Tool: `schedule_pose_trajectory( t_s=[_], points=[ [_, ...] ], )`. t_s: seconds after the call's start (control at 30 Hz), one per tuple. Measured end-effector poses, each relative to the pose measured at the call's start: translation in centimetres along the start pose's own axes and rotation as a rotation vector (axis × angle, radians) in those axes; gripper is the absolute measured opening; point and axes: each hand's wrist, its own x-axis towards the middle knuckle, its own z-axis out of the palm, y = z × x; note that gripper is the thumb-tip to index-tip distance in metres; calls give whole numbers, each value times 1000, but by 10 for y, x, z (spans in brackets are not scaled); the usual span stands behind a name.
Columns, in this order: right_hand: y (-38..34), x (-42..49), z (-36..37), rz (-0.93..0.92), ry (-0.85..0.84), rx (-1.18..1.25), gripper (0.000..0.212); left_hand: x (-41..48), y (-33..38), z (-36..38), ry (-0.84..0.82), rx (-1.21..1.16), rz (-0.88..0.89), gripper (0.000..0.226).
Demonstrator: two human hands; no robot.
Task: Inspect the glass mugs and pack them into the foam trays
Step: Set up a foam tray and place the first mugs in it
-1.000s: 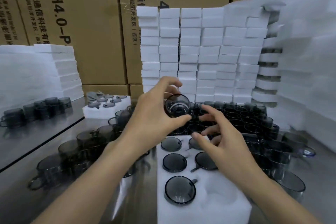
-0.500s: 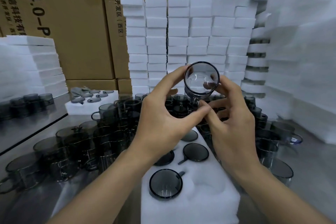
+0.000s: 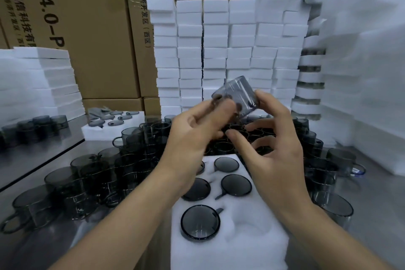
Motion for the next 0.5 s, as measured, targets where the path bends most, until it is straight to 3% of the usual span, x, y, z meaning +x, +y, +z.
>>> schedule_pose_trajectory(
  t_s=[0.07, 0.17, 0.33, 0.5],
  points=[
    [0, -1, 1, -39, 2, -44, 71, 1, 2, -2, -35, -100, -211, 68],
    [-3, -2, 2, -71, 9, -81, 71, 2, 0, -5, -96, -197, -369, 85],
    [-7, -1, 2, -134, 17, -121, 64, 6, -5, -11, -117, -229, -447, 94],
    [-5, -2, 1, -136, -15, -158, 73, 7, -7, -15, -105, -108, -452, 85]
  ],
)
